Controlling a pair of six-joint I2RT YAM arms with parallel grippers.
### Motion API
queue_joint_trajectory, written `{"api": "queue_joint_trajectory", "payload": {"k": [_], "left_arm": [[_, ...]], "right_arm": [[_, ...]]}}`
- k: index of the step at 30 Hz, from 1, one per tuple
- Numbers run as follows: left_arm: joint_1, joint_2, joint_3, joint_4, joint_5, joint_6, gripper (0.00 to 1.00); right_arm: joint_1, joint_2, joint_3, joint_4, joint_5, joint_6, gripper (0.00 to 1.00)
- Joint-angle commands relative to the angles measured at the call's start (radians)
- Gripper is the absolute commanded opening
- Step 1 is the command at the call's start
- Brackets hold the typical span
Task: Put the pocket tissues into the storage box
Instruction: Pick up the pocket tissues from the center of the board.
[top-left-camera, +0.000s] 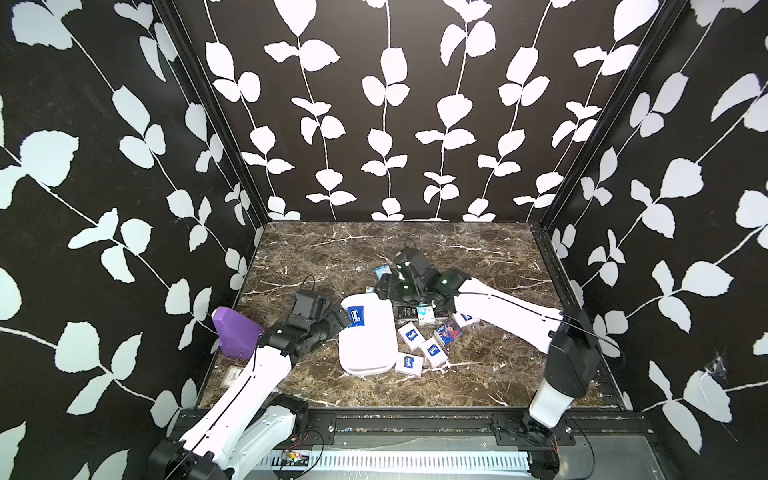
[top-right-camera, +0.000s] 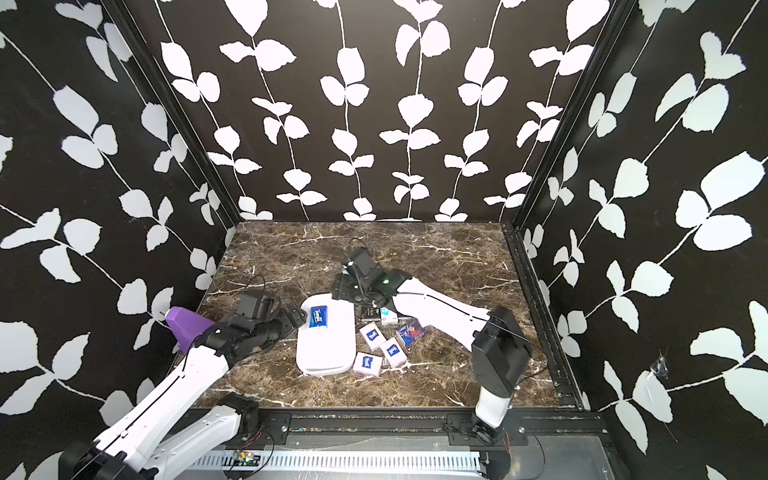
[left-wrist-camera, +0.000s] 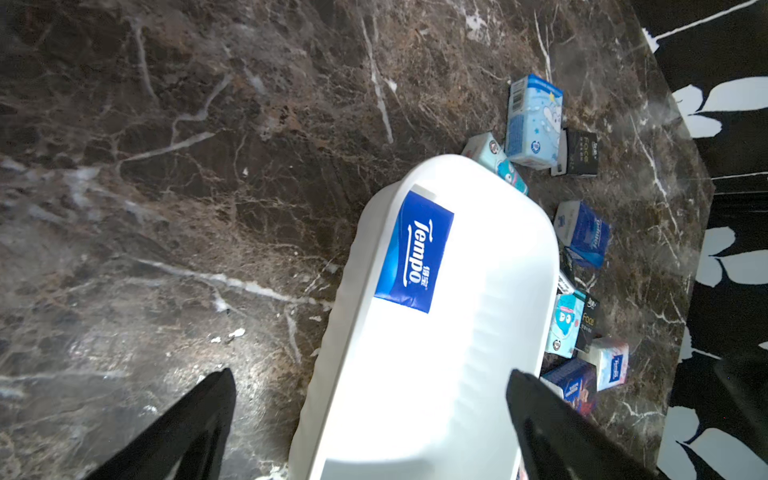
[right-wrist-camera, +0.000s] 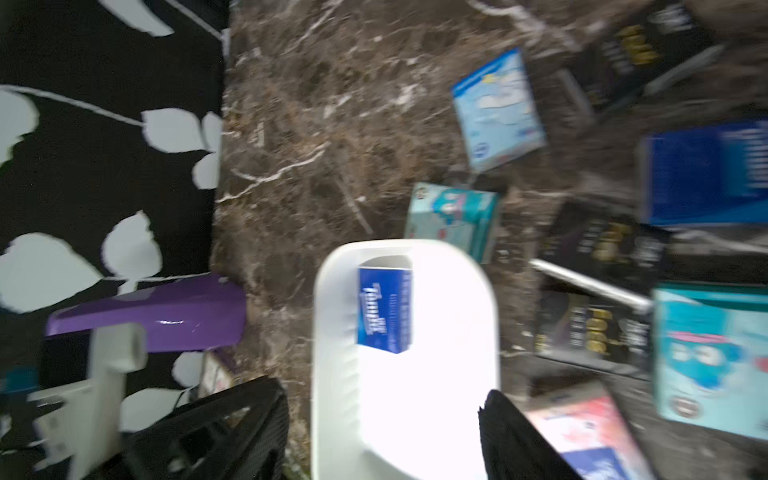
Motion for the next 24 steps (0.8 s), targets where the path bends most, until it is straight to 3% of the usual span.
{"api": "queue_joint_trajectory", "payload": {"k": [1,7,13,20,24], "left_arm": [[-0.008,0.048,0.054,0.023,0.023,0.070,0.99],[-0.022,0.121,0.096,0.041,0.027,0.113,0.99],[-0.022,0.137,0.084,0.053,0.018,0.108,0.99],[-0.022,0.109,0.055,0.046,-0.024,0.077,0.99],[-0.022,0.071,0.030,0.029,-0.046,0.073,0.99]], "right_arm": [[-0.064,-0.064,-0.143,-0.089,0.067,-0.006,0.76],[-0.201,-0.242,-0.364,-0.188,0.130,0.098,0.81],[-0.284,-0.352,-0.515,-0.186,0.169,0.315,0.82],[-0.349,-0.231,-0.516,-0.088,0.071,0.525,0.84],[-0.369,-0.152,-0.469,-0.062,0.081,0.558,0.84]]}}
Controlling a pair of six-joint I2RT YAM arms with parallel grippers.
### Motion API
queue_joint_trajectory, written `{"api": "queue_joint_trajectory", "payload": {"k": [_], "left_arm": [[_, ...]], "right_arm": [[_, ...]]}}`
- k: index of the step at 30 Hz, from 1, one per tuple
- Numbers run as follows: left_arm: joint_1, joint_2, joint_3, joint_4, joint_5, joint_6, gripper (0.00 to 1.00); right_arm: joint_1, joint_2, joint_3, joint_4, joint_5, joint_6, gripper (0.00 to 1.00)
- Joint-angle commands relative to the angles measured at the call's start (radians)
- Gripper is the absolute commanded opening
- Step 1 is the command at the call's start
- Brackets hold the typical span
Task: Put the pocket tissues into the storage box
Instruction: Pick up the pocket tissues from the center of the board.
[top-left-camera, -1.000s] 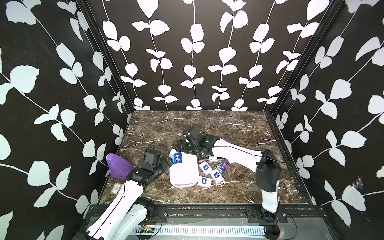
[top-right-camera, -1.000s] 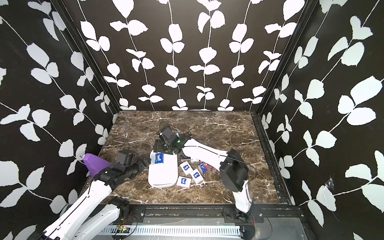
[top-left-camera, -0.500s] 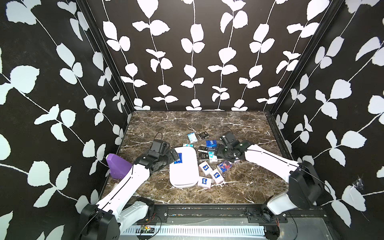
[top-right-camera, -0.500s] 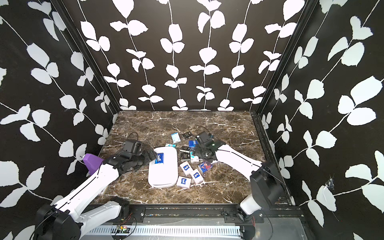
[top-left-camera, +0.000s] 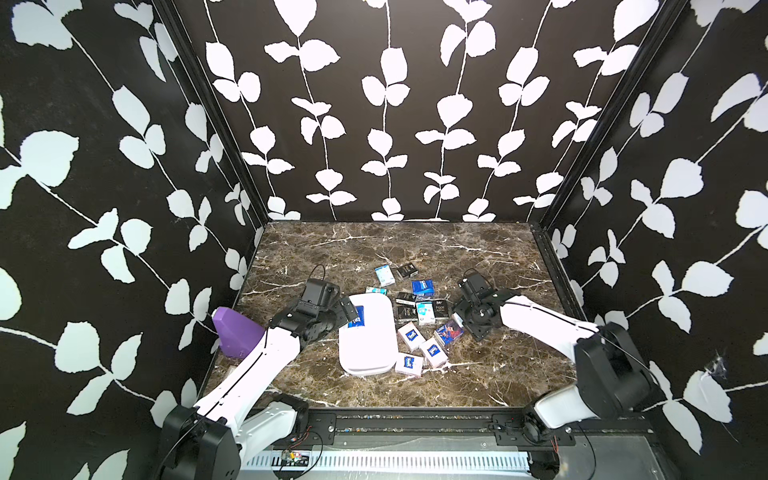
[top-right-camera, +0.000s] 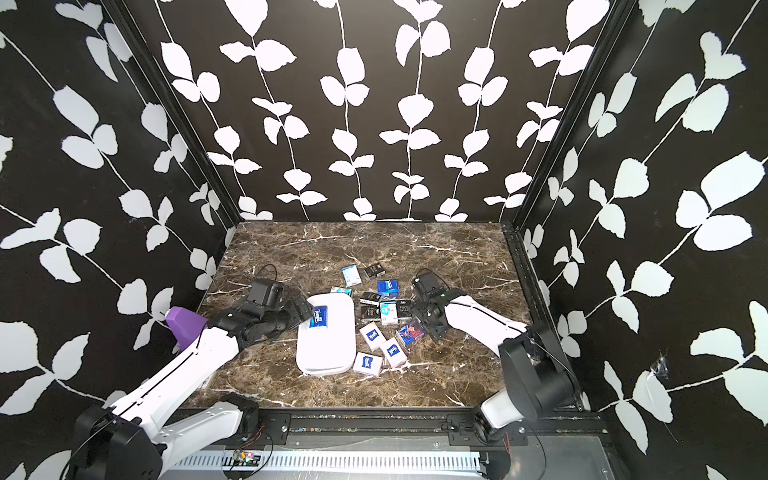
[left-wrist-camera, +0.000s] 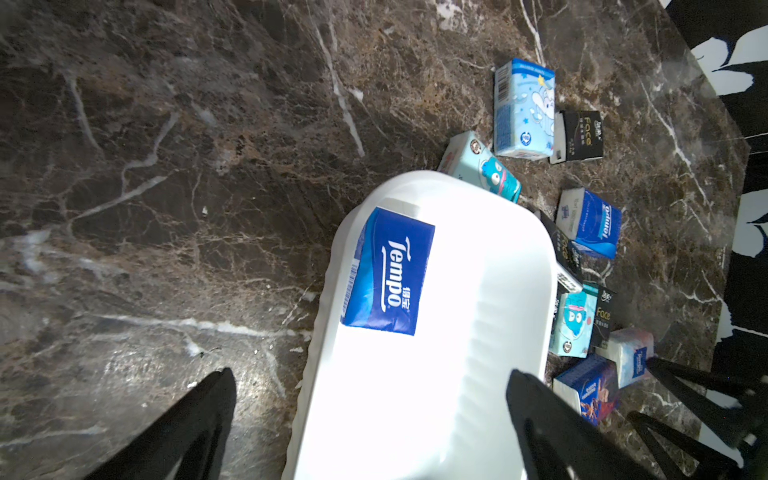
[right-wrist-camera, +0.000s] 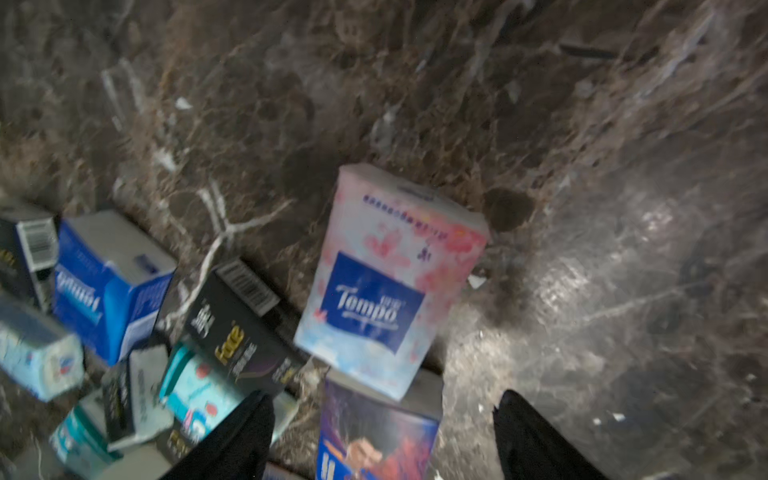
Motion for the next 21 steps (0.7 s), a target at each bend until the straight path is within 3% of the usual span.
{"api": "queue_joint_trajectory", "payload": {"k": [1,14,21], "left_arm": [[-0.005,-0.052,-0.035,-0.016,-0.040,-0.007,0.99],[-0.005,-0.155,-0.107,-0.041,-0.101,-0.048,0.99],[-0.005,-0.151,-0.103,-0.043,-0.109,-0.061,0.99]], "right_arm": [[-0.012,0.031,0.054,0.017,0.020,0.077,0.84],[-0.084,0.156,0.061,0.051,-0.032,0.118,0.82],[-0.083,0.156,0.070,0.062,-0.017,0.093,0.67]]}}
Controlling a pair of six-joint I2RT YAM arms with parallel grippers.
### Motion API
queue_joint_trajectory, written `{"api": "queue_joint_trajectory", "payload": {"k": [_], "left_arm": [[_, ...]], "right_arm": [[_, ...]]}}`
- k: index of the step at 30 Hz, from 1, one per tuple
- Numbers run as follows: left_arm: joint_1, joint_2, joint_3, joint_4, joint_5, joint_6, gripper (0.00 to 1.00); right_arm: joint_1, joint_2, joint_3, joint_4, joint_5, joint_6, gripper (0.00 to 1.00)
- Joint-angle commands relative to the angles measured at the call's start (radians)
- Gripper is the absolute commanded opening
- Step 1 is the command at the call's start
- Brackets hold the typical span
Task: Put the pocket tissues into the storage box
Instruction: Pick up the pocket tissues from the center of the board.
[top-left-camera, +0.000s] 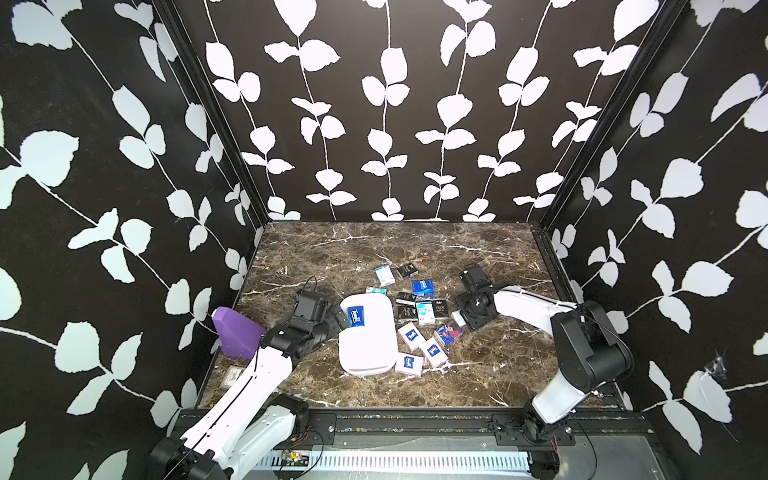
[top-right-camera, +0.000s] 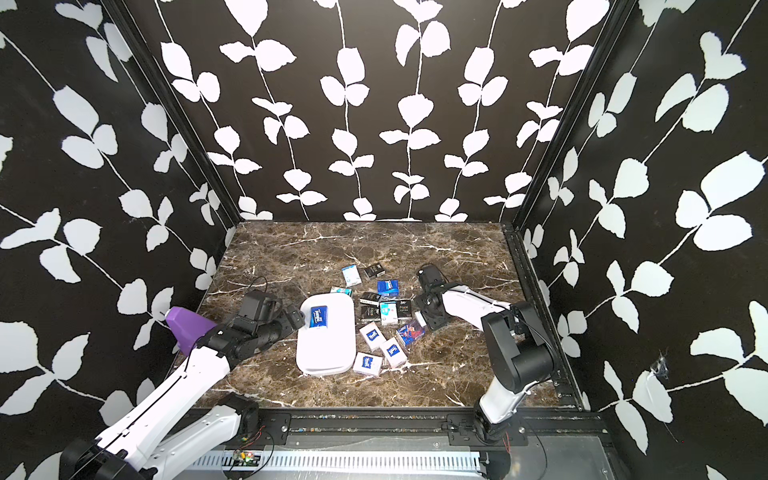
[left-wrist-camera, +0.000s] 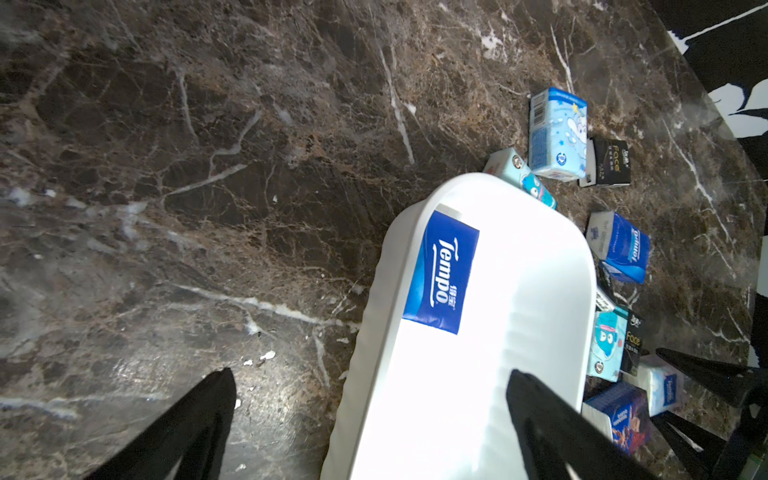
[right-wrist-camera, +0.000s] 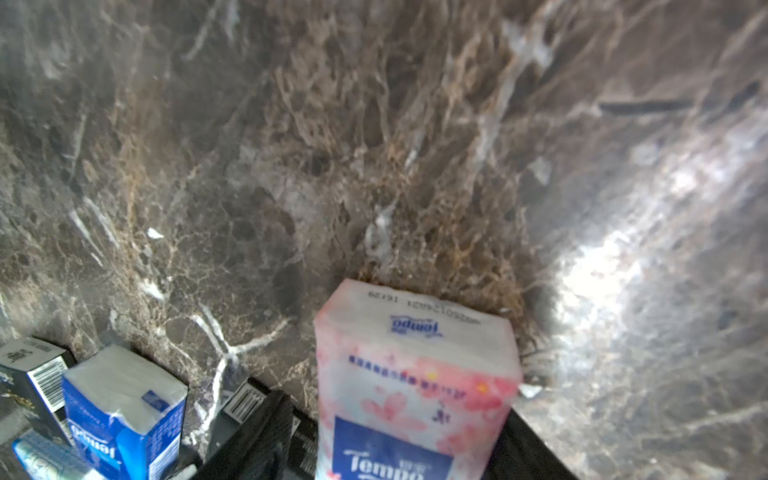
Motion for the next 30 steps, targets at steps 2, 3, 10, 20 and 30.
{"api": "queue_joint_trajectory", "payload": {"k": [2,3,10,20,30], "left_arm": [[-0.005,-0.008,-0.006,-0.017,-0.022,-0.019,0.99],[-0.005,-0.008,-0.006,-0.016,-0.025,-0.022,0.99],[-0.005,0.008,0.001,-0.009,-0.031,-0.031,0.99],[-0.002,0.072,0.012,0.050,-0.018,-0.039,0.99],[0.062,0.161,0.042,0.068,-0.003,0.003,0.99]], "right_arm": [[-0.001,0.006,0.017,-0.022,0.022,-0.028,0.60],[-0.001,-0.004,0.019,-0.026,0.033,-0.046,0.57],[-0.001,-0.060,0.023,-0.062,0.072,-0.196,0.46],[0.026,-0.171,0.131,-0.128,-0.004,-0.639,0.43],[0.244,-0.017,0.456,-0.261,-0.072,-0.818,0.42]]}}
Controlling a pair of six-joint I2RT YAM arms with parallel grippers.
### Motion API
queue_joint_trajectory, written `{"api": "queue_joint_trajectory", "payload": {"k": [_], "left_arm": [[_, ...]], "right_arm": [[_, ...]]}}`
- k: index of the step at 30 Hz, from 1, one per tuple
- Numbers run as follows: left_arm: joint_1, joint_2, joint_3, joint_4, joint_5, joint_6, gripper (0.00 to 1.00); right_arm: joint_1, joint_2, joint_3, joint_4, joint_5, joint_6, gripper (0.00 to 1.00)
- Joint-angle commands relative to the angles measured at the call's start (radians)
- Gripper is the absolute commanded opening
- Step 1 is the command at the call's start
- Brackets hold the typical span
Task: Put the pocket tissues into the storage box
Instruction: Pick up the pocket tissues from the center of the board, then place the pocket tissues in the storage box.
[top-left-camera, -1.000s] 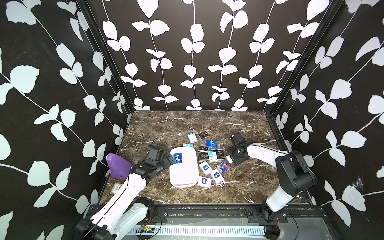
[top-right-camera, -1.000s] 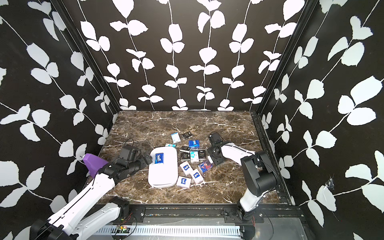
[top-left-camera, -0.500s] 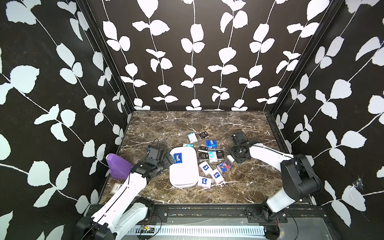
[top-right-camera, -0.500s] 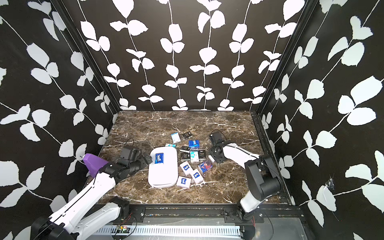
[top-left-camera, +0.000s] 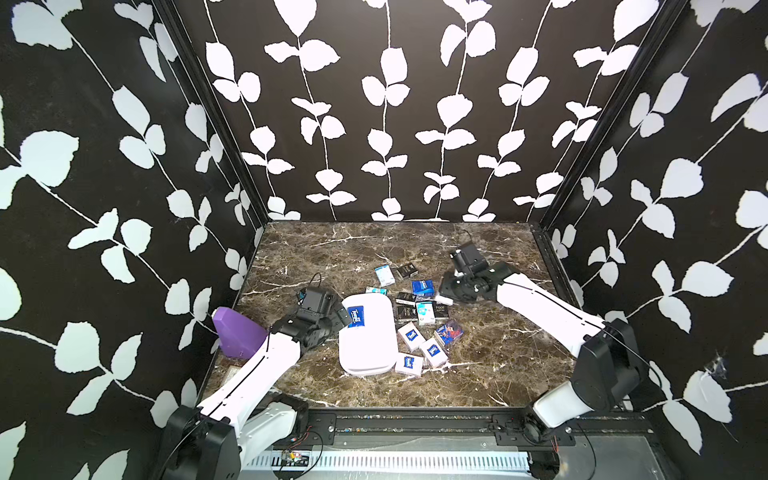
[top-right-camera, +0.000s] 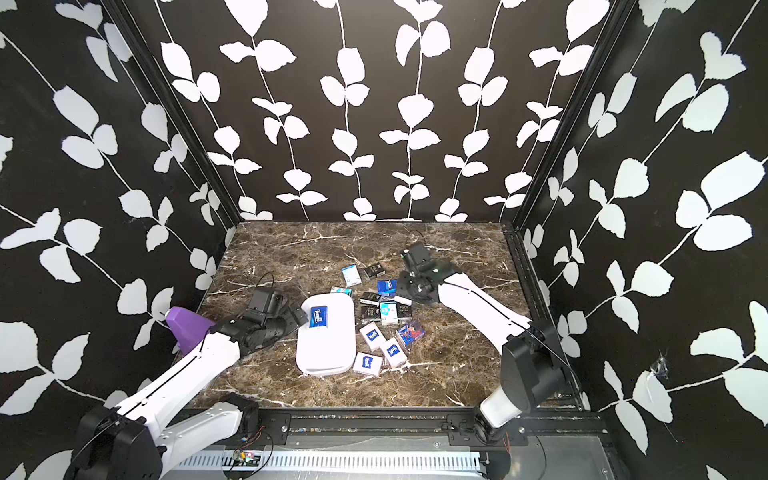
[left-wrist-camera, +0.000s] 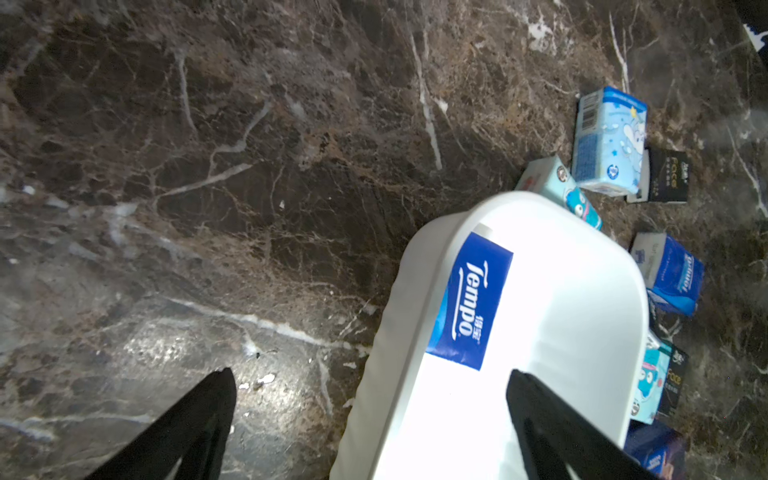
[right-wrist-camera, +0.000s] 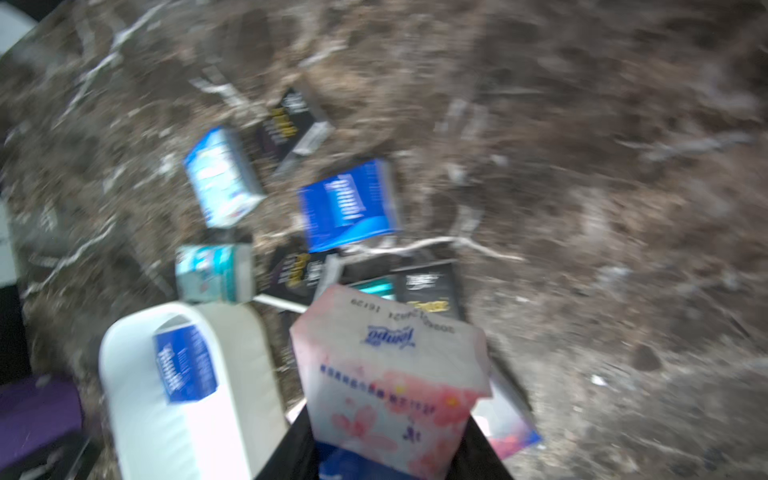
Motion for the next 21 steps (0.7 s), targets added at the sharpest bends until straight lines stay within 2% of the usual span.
{"api": "queue_joint_trajectory", "payload": {"k": [1,5,11,21], "left_arm": [[0.046,0.010,0.023,0.011,0.013,0.026,0.99],[0.110,-0.007,0.005,0.005,0.034,0.036,0.99],[0.151,-0.047,-0.014,-0.029,0.019,0.059,0.99],[0.165,-0.095,-0.023,-0.059,0.040,0.057,0.99]], "right_arm": [[0.085,0.091,0.134,-0.058,-0.030,-0.087,0.42],[0.182,0.202,0.260,-0.062,-0.049,-0.098,0.42],[0.268,0.361,0.416,-0.064,-0.118,-0.096,0.42],[0.309,0.578,0.663,-0.236,-0.090,-0.099,0.42]]}}
